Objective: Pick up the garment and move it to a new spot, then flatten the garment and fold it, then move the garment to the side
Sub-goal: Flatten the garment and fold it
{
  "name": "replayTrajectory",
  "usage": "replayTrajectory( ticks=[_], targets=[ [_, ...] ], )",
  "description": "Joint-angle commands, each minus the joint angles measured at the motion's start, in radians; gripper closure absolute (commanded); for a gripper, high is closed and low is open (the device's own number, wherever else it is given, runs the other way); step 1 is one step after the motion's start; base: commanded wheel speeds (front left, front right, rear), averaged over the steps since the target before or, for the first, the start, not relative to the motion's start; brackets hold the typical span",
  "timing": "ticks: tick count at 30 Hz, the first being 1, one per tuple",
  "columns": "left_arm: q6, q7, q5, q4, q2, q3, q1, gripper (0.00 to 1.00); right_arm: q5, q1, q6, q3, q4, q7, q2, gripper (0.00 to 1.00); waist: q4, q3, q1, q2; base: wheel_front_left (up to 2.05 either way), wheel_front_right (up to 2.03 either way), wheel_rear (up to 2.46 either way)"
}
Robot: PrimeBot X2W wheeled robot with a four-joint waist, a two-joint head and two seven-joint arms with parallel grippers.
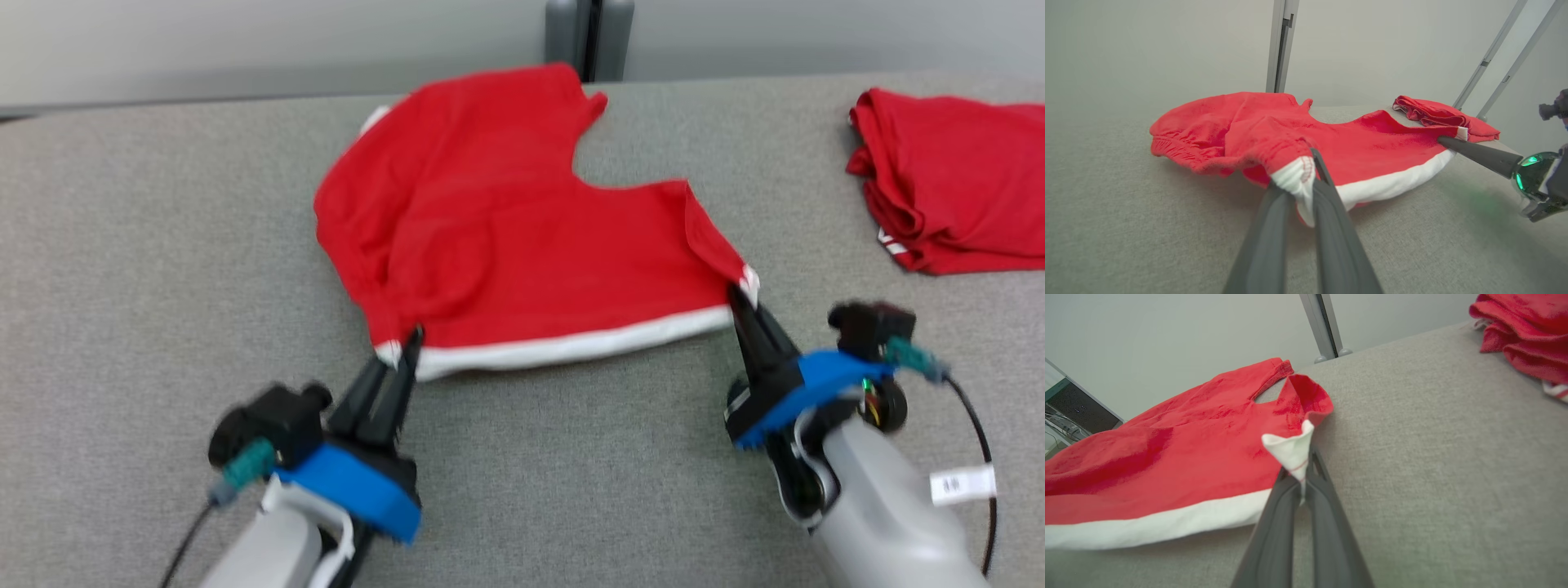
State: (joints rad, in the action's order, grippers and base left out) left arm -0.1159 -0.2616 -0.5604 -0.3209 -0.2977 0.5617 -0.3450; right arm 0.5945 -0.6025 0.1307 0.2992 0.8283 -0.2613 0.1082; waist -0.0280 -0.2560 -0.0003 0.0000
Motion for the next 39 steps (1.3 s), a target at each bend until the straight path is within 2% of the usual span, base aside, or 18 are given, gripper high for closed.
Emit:
replayTrajectory(
  ticks=[1,12,20,29,34,39],
  targets=[
    [-0.005,-0.004,0.012,0.011,0.004,-0.001,0.035,1.0,0.013,0.043,0.0,0.001,-0.022,-0.005,0.014,1.0,-0.01,0.024,0.0003,0.0,0.0,0.0,0.0],
    [0.007,-0.004,0.038,0.087,0.013,-0.02,0.292,1.0,0.094,0.415,0.0,-0.077,-0.27,0.047,0.023,1.0,0.013,0.131,0.0003,0.0,0.0,0.0,0.0],
    [0.006,-0.004,0.041,0.107,0.028,-0.013,0.336,1.0,0.043,0.557,0.0,-0.171,-0.467,0.155,-0.01,1.0,0.025,0.148,0.0003,0.0,0.0,0.0,0.0],
    [0.001,-0.004,0.057,0.123,0.031,-0.051,0.276,1.0,0.002,0.499,0.0,-0.242,-0.614,0.243,-0.042,1.0,0.032,0.125,0.0003,0.0,0.0,0.0,0.0],
    [-0.007,-0.004,0.07,0.131,0.035,-0.061,0.207,1.0,-0.015,0.399,0.0,-0.252,-0.607,0.267,-0.05,1.0,0.049,0.089,0.0003,0.0,0.0,0.0,0.0],
    [-0.011,-0.004,0.068,0.108,0.036,-0.069,0.11,1.0,-0.034,0.247,0.0,-0.246,-0.542,0.282,-0.054,1.0,0.072,0.035,0.0003,0.0,0.0,0.0,0.0]
  ],
)
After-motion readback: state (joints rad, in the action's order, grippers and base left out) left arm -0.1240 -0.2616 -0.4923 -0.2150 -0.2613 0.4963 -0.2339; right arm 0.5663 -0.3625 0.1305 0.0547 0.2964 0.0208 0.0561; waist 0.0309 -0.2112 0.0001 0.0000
